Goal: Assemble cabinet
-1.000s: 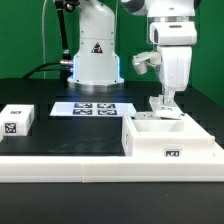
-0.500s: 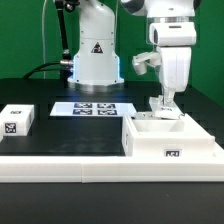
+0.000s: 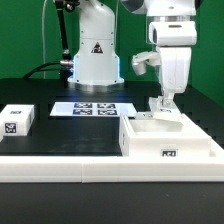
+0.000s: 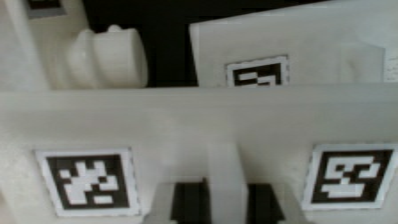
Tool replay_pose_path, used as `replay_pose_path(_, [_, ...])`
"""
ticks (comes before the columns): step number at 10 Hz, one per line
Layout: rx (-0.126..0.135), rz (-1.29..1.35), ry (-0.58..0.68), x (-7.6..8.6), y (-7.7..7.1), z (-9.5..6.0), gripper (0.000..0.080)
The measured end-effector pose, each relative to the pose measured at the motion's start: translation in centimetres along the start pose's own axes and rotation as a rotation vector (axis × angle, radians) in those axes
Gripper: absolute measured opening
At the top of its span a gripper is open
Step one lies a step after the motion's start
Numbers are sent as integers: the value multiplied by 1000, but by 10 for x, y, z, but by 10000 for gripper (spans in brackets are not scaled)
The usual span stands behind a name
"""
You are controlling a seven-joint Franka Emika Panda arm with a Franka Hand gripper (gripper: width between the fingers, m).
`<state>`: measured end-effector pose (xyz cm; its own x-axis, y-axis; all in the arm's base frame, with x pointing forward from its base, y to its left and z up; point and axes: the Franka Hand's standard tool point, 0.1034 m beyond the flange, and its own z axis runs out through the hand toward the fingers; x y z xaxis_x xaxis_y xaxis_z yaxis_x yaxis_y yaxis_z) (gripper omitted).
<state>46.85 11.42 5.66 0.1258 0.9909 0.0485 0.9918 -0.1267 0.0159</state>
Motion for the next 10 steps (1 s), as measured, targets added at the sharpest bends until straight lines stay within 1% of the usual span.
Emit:
replay_pose_path(4, [1,-3,0,0,0,1,71])
replay_pose_path(5, [-9,-23,7,-2,6,2,71])
replay_pose_path(7, [-21,-24,16,-2,24,3,71])
replay_pose_path(8, [-20,-25,15,-2,28,3,71])
replay_pose_path(9, [-13,-28,11,-2,34,2,71])
replay_pose_path(10, [-14,-31,12,-2,36,2,71])
